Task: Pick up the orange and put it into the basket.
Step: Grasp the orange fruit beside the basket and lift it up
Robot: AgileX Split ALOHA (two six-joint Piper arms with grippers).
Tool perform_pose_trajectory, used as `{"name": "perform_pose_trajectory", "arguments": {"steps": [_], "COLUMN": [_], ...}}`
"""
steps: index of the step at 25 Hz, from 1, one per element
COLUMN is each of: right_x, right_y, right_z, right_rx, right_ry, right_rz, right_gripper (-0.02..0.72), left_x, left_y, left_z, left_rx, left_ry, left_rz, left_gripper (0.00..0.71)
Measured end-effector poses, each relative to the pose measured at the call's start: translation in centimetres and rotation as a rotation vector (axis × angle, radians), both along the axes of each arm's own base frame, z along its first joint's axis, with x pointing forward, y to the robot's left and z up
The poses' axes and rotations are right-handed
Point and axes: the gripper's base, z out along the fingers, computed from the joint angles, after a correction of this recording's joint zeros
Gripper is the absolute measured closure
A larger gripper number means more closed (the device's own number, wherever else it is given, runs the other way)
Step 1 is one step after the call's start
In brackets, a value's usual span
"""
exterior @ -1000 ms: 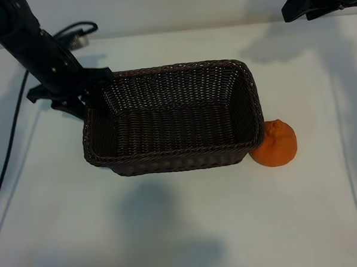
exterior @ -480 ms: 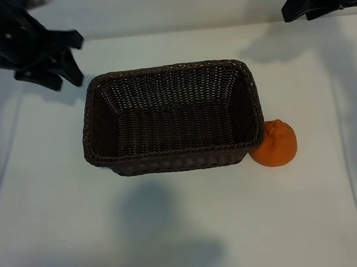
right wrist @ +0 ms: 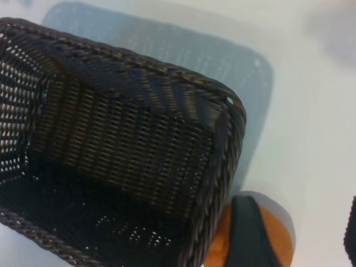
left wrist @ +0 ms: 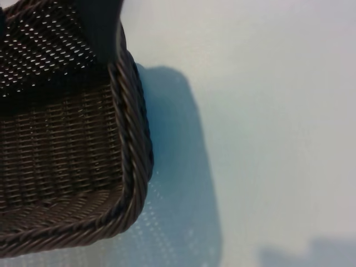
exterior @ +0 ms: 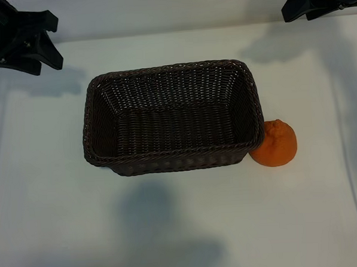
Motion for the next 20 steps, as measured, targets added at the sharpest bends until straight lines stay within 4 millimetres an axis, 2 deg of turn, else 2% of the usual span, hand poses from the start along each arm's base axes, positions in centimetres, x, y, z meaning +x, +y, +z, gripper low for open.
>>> {"name": "perform_pose_trajectory", "arguments": {"steps": [14,20], "right_x": [0.0,0.0], "right_y": [0.0,0.0], "right_z": [0.0,0.0], "right_rx": [0.0,0.0], "right_ry": [0.0,0.0], "right_rz": [0.0,0.0], "right_gripper": [0.284,0.284], "left_x": [-0.1,-0.9], "left_y": [-0.5,-0.5], "left_z": [0.5,-1.6], "left_rx": [-0.072,-0.069], "left_ry": [-0.01,0.056], "left_rz": [-0.001,-0.028], "left_gripper": [0.252,0.252]}}
